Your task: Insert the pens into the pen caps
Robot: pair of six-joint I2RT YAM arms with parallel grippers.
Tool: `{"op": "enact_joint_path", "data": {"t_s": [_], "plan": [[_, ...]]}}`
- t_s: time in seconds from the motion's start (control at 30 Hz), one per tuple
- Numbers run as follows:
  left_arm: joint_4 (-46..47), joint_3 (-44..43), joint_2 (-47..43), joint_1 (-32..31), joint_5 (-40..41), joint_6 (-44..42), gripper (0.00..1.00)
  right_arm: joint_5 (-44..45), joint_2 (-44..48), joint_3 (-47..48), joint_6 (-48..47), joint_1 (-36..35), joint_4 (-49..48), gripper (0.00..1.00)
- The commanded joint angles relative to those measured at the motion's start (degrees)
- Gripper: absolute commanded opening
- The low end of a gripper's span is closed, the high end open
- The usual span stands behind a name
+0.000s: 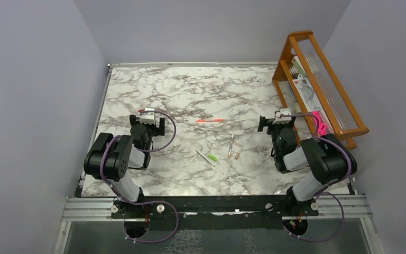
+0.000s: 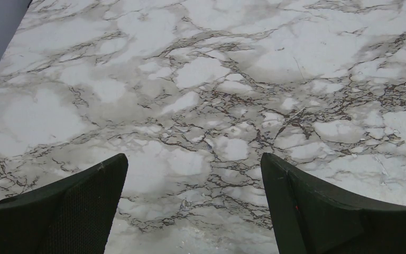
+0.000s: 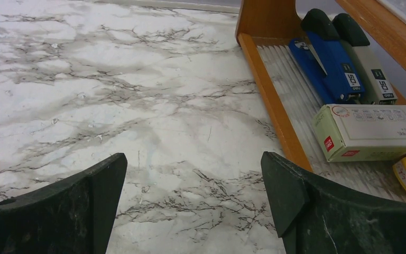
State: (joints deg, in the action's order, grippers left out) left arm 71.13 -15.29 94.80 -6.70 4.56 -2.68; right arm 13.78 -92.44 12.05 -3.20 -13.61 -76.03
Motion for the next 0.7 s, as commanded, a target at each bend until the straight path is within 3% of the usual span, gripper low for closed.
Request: {"op": "enact_joint_path", "data": {"t_s": [0.0, 0.67], "plan": [[0.1, -0.5, -0.8, 0.3, 0.8, 0.6, 0.99, -1.4, 0.2, 0.3, 0.5, 0.7, -0.4, 1.00], [-0.5, -1.0, -0.7, 0.5, 1.6, 1.1, 0.99, -1.4, 0.7, 1.0, 1.2, 1.3, 1.4, 1.00]]}}
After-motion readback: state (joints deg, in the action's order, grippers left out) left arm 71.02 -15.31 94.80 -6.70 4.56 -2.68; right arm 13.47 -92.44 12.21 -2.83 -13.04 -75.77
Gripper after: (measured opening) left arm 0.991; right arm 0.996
